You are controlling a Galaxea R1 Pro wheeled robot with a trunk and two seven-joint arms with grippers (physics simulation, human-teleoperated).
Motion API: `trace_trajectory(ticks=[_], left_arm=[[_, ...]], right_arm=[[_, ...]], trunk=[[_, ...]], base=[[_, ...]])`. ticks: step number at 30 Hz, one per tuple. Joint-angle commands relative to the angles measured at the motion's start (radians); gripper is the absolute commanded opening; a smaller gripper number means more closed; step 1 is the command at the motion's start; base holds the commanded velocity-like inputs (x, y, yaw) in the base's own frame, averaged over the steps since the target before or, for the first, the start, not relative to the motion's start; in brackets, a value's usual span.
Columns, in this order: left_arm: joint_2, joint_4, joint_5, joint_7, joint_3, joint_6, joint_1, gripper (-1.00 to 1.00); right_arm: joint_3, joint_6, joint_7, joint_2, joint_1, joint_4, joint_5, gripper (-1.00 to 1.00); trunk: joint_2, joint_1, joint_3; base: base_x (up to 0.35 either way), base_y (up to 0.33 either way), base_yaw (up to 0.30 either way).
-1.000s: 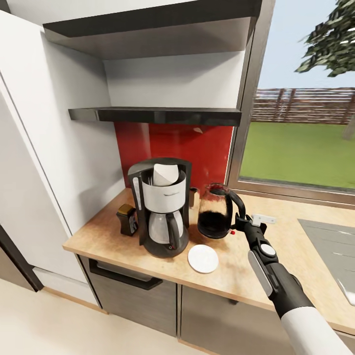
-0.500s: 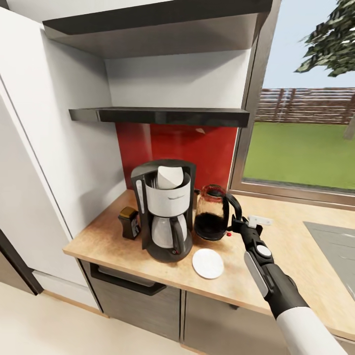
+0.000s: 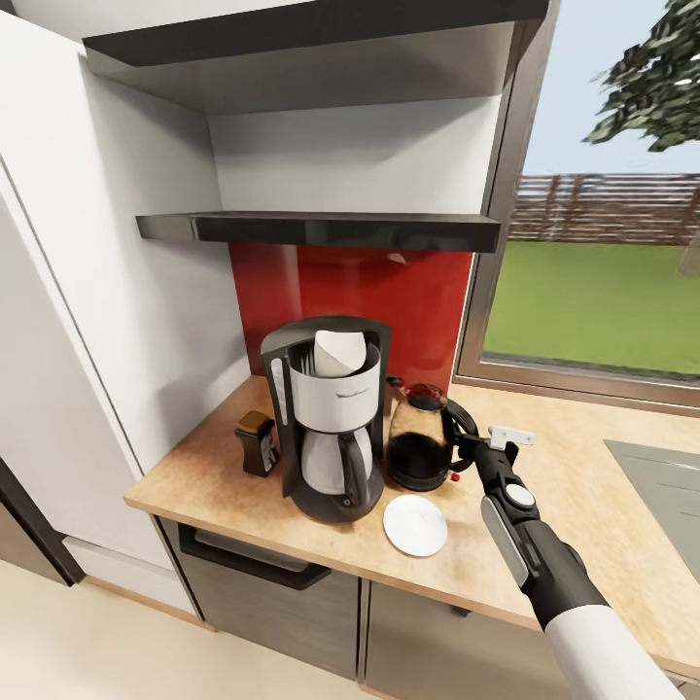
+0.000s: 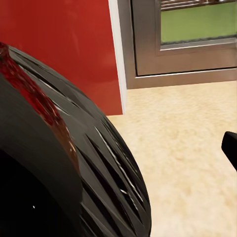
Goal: Set up a coffee station on the kitchen countertop: keep the coffee maker on the countertop, move the bottle of coffee from the kitchen shelf to the counter next to the coffee maker, place a paper coffee filter on top of the coffee maker, put the saucer next to the coffee maker with the coffee cup on the saucer, and place the electric kettle next to the coffee maker.
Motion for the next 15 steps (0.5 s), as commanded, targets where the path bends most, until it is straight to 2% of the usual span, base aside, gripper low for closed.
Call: trace_trajectory(ticks=[1,8,15], left_arm=[[0.0,0.002,-0.011,0.004,0.007,-0.005,-0.001,1.0],[0.0,0.002,-0.011,0.004,0.007,-0.006,-0.001,1.0],[-0.001,0.002,-0.011,0.004,0.007,-0.006,-0.001,1.0]], right_arm=[[0.004,0.004,-0.009,-0.001,-0.001,-0.002,-0.005,1.0],[0.004,0.004,-0.01,-0.001,-0.001,-0.002,-0.005,1.0],[0.004,0.004,-0.01,-0.001,-0.001,0.0,-0.005,1.0]], trunk=[[-0.002,0.001,-0.002],[-0.002,0.001,-0.002],[-0.002,0.001,-0.002]], base=[[0.0,0.0,0.0],[-0.015,0.0,0.0],[-0.289,0.0,0.0]])
